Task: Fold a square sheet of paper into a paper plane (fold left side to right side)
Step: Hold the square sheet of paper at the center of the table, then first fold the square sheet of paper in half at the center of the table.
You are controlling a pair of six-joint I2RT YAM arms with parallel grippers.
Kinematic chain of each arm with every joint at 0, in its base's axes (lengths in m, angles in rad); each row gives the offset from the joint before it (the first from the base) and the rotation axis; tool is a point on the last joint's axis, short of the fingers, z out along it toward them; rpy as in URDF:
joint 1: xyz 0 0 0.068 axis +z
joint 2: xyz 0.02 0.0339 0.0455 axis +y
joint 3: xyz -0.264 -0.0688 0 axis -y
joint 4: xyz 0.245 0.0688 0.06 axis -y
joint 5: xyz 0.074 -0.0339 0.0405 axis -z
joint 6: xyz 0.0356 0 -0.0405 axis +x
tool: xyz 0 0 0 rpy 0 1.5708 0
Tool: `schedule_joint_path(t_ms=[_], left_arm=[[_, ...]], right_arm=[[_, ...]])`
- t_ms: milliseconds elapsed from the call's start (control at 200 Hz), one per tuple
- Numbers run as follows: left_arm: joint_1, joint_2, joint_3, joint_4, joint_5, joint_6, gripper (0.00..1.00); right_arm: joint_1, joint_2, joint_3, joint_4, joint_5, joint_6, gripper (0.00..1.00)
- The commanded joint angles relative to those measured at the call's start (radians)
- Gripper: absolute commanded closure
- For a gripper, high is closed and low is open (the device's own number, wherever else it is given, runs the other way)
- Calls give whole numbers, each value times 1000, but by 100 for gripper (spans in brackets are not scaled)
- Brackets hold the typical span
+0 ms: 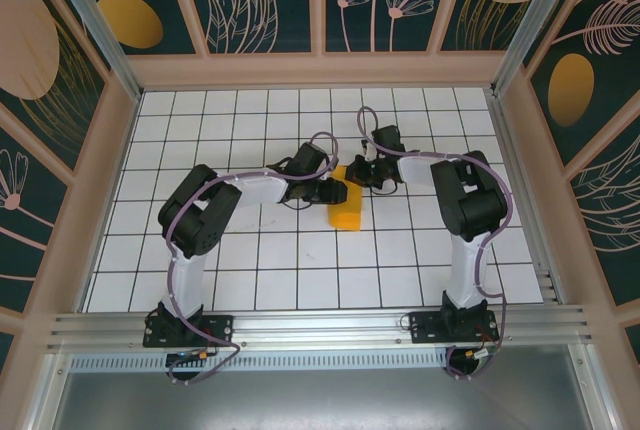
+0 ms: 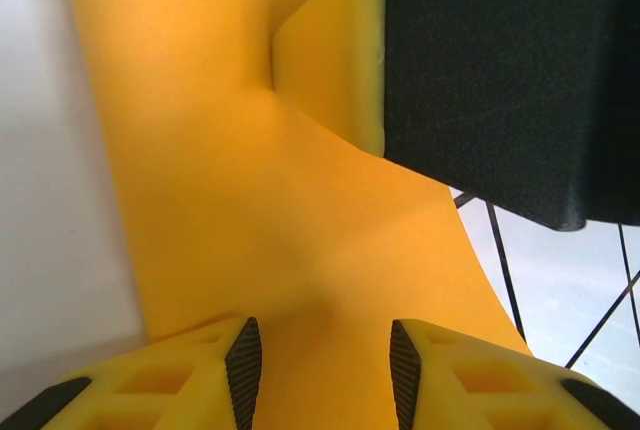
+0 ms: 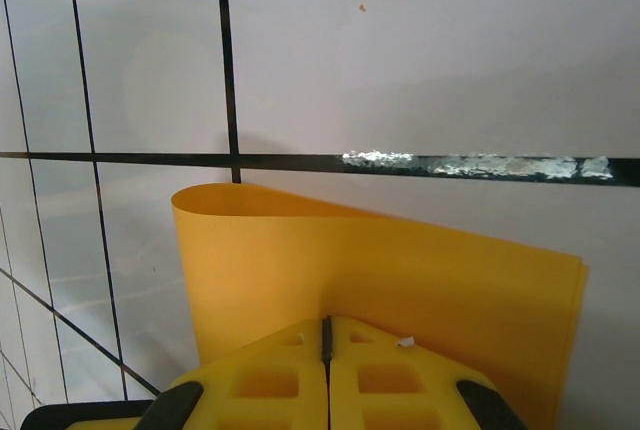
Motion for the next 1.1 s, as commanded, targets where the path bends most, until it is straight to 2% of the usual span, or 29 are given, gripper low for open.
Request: schedule_joint_path(t_ms=[0, 631, 1091], left_arm=[[-12, 2, -40, -72, 6, 42, 57], [-67, -73, -150, -27, 81, 102, 57], [-130, -78, -196, -29, 81, 111, 58]], right_arm=[[5, 50, -48, -102, 113, -13, 92], [13, 42, -85, -100, 134, 2, 91], [15, 40, -91, -99, 135, 5, 91]])
